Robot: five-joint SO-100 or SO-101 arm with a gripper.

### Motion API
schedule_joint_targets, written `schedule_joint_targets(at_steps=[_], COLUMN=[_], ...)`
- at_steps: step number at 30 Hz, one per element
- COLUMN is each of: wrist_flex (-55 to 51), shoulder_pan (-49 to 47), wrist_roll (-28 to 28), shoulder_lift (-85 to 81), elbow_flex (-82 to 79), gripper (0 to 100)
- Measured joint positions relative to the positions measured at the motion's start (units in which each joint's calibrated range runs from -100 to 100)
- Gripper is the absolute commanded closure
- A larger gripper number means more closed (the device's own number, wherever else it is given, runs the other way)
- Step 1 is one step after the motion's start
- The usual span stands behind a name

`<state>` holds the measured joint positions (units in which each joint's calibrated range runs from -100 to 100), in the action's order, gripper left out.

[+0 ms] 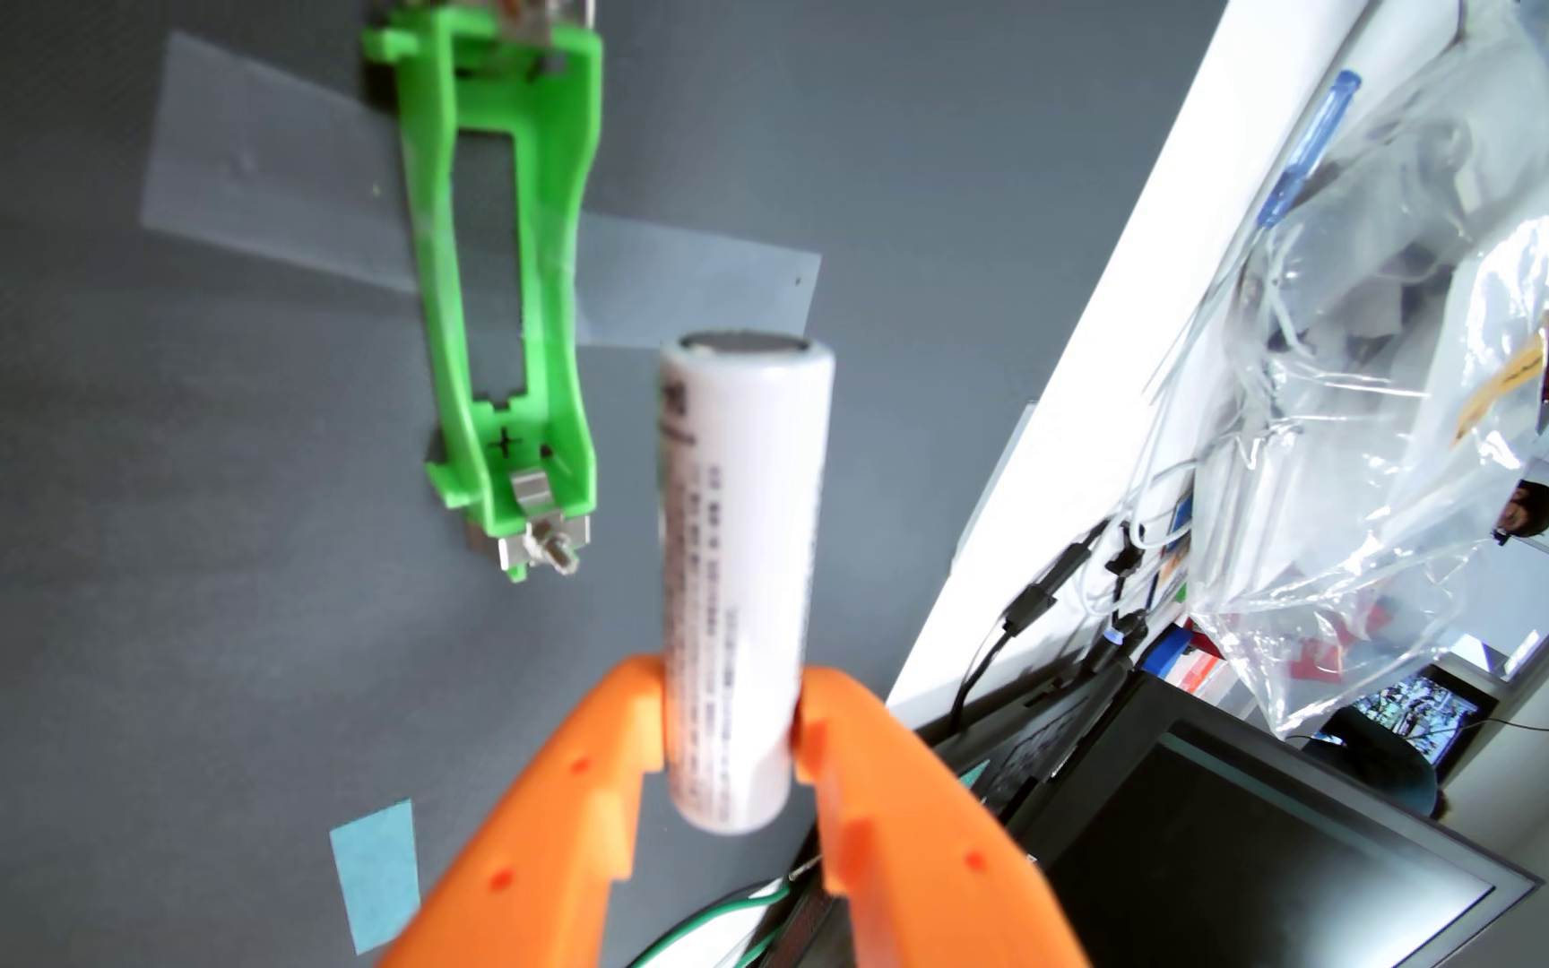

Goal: Insert Battery

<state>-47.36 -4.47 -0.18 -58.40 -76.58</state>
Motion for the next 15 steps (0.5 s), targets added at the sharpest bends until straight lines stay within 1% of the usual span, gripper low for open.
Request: schedule_joint_targets(at_steps=[5,15], wrist_flex=[0.0,1.8], shoulder_pan=[-1.1,-1.0], wrist_roll=[0.0,-0.2], shoulder_lift=[0.2,7.7], elbow_flex=[-1.2,-1.2], gripper=[99,99])
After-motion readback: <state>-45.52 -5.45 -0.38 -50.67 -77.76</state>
